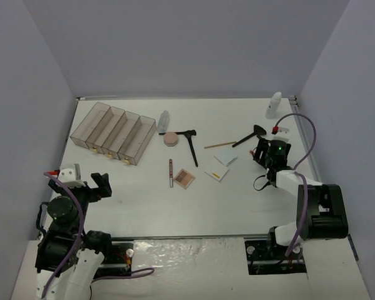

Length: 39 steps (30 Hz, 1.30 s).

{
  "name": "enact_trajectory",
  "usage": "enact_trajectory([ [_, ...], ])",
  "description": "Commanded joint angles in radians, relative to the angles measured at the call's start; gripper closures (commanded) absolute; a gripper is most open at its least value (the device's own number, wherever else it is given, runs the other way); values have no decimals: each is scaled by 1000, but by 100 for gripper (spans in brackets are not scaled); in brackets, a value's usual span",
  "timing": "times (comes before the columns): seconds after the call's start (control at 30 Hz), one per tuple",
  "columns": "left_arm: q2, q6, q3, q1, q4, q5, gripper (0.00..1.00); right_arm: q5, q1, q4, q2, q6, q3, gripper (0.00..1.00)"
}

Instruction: Organize the makeup

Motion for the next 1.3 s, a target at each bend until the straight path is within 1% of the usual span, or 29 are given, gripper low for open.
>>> enact_trajectory([
  [0.0,34,11,6,-3,69,0,3,-10,-26,114,14,-3,23,34],
  [0.17,37,11,6,-3,68,1,3,-8,-32,151,49,4,13,38],
  [0.23,38,11,6,-3,69,1,3,-21,-31,150,56,-1,22,40],
  [0.27,39,10,6,-3,69,1,3,-26,-31,152,56,-3,23,43],
  [0.37,41,9,6,-3,68,1,3,-39,-32,164,47,-10,12,56],
  [0.5,45,4,9,-4,63,3,3,-65,-29,160,10,-23,6,83],
  [0.6,47,-17,17,-5,65,27,3,-102,-17,67,-75,-43,38,98],
  [0.63,50,-23,20,-5,71,49,3,-118,-1,26,-108,-52,51,100],
  [0.77,79,-28,44,-5,106,176,7,-233,93,-128,-279,-86,109,100],
  [0.83,113,-19,77,-5,130,264,11,-371,150,-184,-343,-98,166,100],
  [0.87,131,-15,97,-5,131,305,11,-381,174,-206,-358,-105,170,100],
  [0.93,184,-17,177,-5,147,429,14,-560,230,-245,-376,-119,239,100],
  [1.0,265,-21,241,-6,170,525,15,-703,272,-281,-373,-123,294,100],
  [1.07,327,-36,291,-6,205,617,15,-891,320,-303,-352,-125,369,100],
  [1.1,351,-56,306,-6,227,686,17,-934,361,-309,-329,-149,390,100],
  [1.13,377,-70,318,-7,251,721,18,-968,366,-318,-315,-153,414,100],
  [1.2,454,-112,342,-15,351,803,22,-1045,463,-357,-276,-177,472,100],
  [1.27,511,-144,368,-45,395,857,23,-1119,532,-403,-232,-219,534,100],
])
